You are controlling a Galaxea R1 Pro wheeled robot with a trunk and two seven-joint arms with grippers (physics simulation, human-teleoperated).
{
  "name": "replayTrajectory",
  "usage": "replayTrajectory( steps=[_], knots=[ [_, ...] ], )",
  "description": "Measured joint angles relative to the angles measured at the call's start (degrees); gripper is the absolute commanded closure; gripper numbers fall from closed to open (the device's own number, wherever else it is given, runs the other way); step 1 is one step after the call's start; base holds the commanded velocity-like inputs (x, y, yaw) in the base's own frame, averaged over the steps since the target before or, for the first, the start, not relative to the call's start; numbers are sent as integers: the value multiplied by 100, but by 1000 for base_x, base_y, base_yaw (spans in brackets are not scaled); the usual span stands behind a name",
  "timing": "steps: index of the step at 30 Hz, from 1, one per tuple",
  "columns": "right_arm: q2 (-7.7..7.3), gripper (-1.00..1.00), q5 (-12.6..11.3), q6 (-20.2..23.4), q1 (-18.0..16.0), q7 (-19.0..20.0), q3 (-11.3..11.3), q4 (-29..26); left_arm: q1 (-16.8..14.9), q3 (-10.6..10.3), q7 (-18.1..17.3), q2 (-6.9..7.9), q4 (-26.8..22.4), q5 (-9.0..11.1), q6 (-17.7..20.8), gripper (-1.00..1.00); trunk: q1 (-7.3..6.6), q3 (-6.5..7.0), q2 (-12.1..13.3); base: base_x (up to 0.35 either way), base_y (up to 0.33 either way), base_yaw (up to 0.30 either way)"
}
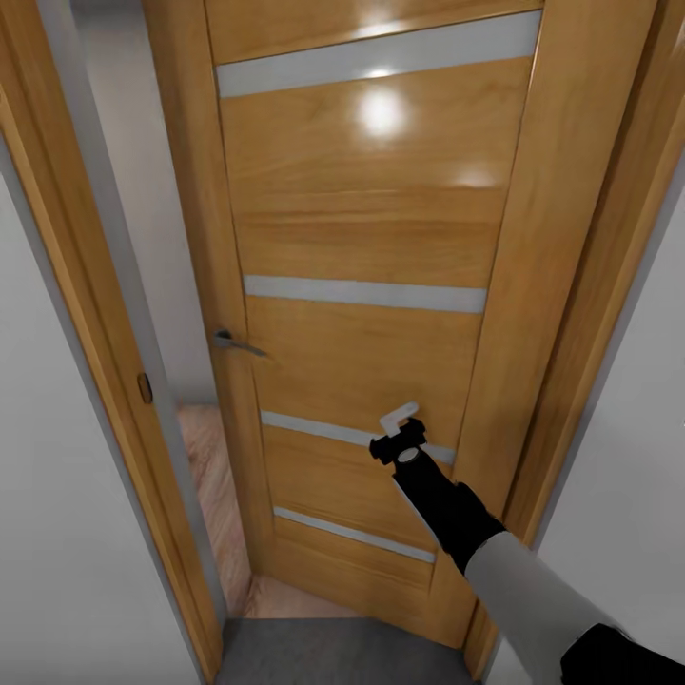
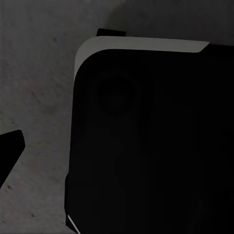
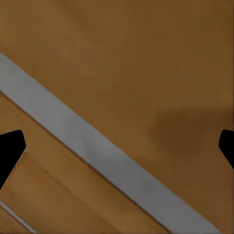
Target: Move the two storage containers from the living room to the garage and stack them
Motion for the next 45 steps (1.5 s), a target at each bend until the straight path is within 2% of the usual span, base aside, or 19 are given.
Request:
replayTrajectory(
  steps=[6,15,22,31,34,35,36,39,42,45],
  knots=[
    [213,-100,18,-10,-318,-23,7,517,-1,-1,0,-1,1,0,-1,-100,0,1,1,0,0,0],
    [284,-100,48,2,-338,-61,12,474,-1,-1,0,-2,1,0,-1,-100,0,1,1,0,0,0],
    [622,-100,91,44,-338,-98,22,471,-1,-1,0,-9,1,0,-1,-100,0,1,1,0,0,0],
    [622,-100,87,73,-345,-263,41,477,-1,5,0,-16,-7,0,-1,-100,0,1,1,0,0,0],
    [622,-100,72,72,-580,-277,58,665,-1,4,0,-17,-13,0,-1,-100,0,1,1,0,0,0],
    [622,-100,-37,129,-853,-246,48,1017,-1,3,0,-18,-15,0,-1,-100,-5,0,-2,0,0,0],
    [622,-100,21,26,-938,-280,59,1144,-1,4,0,-18,-16,0,-1,-100,0,1,1,0,0,0],
    [622,-100,51,17,-1030,-285,61,1293,-1,3,0,-18,-16,0,-1,-100,0,1,0,0,0,0],
    [622,-100,-28,7,-1158,-276,58,1421,-1,6,0,-18,-16,0,-1,-100,0,0,1,0,0,0],
    [622,-100,-41,-18,-1385,-274,71,1786,-2,5,0,-18,-15,-1,-1,-100,0,1,0,0,0,0]
  ],
)
